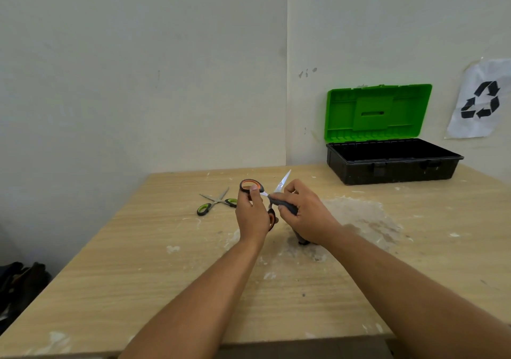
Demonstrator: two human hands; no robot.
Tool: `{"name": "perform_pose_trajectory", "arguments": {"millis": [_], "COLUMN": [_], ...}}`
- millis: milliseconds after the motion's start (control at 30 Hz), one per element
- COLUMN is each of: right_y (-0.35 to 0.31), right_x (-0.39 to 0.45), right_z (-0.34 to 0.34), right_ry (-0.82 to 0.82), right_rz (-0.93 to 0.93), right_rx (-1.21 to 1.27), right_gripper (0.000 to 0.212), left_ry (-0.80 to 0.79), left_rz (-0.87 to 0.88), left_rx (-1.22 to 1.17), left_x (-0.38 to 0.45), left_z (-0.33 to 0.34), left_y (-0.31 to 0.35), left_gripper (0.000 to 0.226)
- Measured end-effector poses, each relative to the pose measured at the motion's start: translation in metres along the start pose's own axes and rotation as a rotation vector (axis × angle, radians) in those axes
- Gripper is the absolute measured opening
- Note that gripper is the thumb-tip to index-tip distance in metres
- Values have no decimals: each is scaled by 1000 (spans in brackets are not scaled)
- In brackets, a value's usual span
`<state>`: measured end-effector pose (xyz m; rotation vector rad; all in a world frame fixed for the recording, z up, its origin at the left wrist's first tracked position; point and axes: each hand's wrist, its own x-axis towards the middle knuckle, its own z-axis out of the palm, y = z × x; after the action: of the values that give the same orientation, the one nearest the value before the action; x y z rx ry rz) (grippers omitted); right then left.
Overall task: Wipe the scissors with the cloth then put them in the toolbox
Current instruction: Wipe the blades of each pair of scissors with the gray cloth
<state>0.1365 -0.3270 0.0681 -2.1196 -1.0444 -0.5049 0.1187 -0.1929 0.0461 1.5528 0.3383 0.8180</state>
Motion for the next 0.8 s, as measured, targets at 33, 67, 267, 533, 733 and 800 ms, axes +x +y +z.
{"name": "perform_pose_trajectory", "arguments": {"millis": [33,67,267,533,733,800], "right_y": [1,1,-2,-3,-3,-4], "right_x": [1,2,2,-1,3,2], "right_z": [-1,-3,-4,0,3,6], "right_ry": [-19,-30,89,-55,22,12], "right_rz": [-9,-11,-8,-75,-26,-19], "right_rx": [-10,-13,-11,-92,-90,-73], "right_gripper": [29,27,28,28,32,33], "left_ry": [15,28,22,50,61,57], "left_rz": [-9,-25,-43,38,200,224], "left_rx": [-8,-21,-51,17,103,103], "left_x": [0,0,5,4,1,0], "left_z": [-1,-3,-4,-8,-9,-7], "left_y": [-1,-3,-3,-7,-8,-6], "left_gripper": [26,23,23,21,15,13]}}
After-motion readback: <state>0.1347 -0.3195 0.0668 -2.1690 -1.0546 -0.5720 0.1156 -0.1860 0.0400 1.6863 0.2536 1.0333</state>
